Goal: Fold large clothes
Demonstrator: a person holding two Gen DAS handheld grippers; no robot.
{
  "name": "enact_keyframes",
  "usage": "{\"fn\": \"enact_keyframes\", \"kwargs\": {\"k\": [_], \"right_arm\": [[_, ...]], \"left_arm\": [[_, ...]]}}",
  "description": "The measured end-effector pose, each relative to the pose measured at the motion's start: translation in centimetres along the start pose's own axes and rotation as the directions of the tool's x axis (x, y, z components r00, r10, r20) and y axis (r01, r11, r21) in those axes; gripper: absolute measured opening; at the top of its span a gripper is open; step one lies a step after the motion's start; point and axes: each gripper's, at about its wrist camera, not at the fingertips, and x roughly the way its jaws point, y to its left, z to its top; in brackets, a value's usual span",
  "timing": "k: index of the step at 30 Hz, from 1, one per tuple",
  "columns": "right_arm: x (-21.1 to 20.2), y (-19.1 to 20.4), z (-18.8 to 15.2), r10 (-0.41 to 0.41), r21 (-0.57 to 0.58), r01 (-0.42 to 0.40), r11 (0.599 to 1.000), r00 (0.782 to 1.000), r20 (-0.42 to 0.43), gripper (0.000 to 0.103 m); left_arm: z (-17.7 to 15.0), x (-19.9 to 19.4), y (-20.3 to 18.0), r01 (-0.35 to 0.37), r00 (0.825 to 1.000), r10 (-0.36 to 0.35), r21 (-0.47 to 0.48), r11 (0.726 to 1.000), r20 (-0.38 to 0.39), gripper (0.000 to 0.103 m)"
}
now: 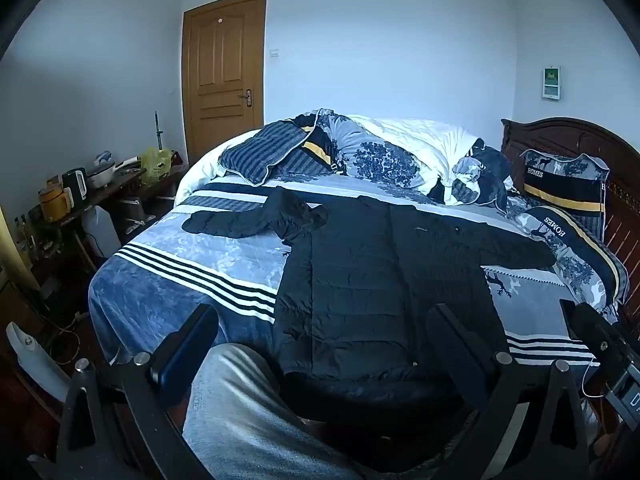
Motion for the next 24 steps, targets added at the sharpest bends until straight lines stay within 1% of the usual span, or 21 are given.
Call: {"fn": "enact_keyframes", "kwargs": {"k": [9, 11, 18, 22, 24], "right_arm": [[-0.2, 0.2, 0.0, -0.003, -0.015, 0.003, 1.0, 1.0, 0.009, 0.101], [0.0, 0.0, -0.4, 0.016, 0.031, -0.016, 0.999, 1.0, -0.008, 0.101], [-0.2, 0.3, 0.1, 0.015, 0.022, -0.015, 1.0, 1.0, -0.005, 0.101], [-0.2, 0.0, 0.6, 0.048, 0.089, -0.044, 0.995, 0.998, -0.039, 0.101], [-0.1, 0.1, 0.8, 0.04, 0.076, -0.038, 0.996, 0.999, -0.03, 0.101]], "left_arm": [[0.0, 0.1, 0.0, 0.001, 1.0, -0.001, 0.002, 1.0, -0.008, 0.103], [0.2, 0.2, -0.1, -0.002, 1.0, 0.002, 0.003, 1.0, -0.009, 0.103], [0.1, 0.2, -0.1, -0.003, 1.0, 0.003, 0.005, 1.0, -0.009, 0.103], [0.0, 0.2, -0.1, 0.0, 1.0, 0.0, 0.003, 1.0, -0.01, 0.103], [0.1, 0.3, -0.1, -0.001, 1.0, 0.002, 0.005, 1.0, -0.01, 0.103]]}}
